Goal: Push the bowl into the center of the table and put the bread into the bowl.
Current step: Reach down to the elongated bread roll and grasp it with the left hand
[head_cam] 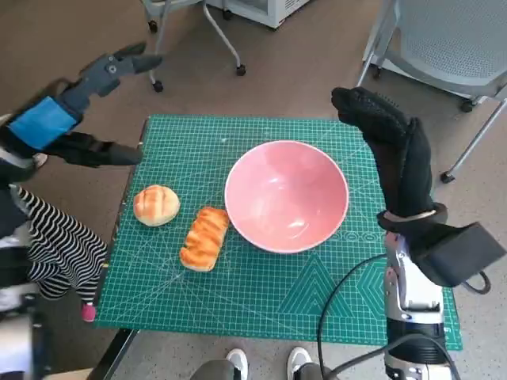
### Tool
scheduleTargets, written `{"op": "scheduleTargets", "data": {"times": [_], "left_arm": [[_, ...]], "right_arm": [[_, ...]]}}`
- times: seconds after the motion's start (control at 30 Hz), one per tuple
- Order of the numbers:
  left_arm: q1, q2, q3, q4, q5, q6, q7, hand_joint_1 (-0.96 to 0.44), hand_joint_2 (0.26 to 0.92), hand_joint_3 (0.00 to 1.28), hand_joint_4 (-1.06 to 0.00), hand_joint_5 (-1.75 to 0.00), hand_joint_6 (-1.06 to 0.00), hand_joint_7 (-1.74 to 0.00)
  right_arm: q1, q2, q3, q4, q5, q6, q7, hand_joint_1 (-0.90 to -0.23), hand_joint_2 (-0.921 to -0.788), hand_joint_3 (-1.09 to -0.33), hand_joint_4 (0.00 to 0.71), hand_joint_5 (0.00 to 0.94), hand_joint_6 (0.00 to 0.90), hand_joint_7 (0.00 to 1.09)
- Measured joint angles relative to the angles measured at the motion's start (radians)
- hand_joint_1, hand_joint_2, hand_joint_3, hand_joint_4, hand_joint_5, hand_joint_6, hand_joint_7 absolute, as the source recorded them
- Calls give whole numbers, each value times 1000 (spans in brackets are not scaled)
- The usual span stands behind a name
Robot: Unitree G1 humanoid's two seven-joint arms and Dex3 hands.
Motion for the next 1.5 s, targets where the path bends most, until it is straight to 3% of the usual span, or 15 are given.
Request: {"op": "scheduleTargets", "data": {"times": [0.37,0.9,1.27,1.5], "left_arm": [[15,69,-50,17,62,-58,-33,-369,807,1,-190,-3,-267,-233],[186,78,-97,-40,67,-139,-34,-362,812,2,-226,-7,-346,-117],[207,65,-189,4,157,-386,-14,-304,772,0,-290,-14,-424,-77],[178,19,-217,67,413,-572,138,-343,717,0,-341,-22,-469,-71]], "right_arm": [[2,1,-3,6,3,-2,0,-744,-921,-735,209,4,43,646],[9,-2,-17,19,20,-18,5,-736,-921,-732,212,4,44,652],[10,-19,-28,39,32,-24,19,-737,-921,-724,216,6,50,652],[10,-21,-33,42,38,-25,31,-742,-921,-723,197,0,44,645]]}}
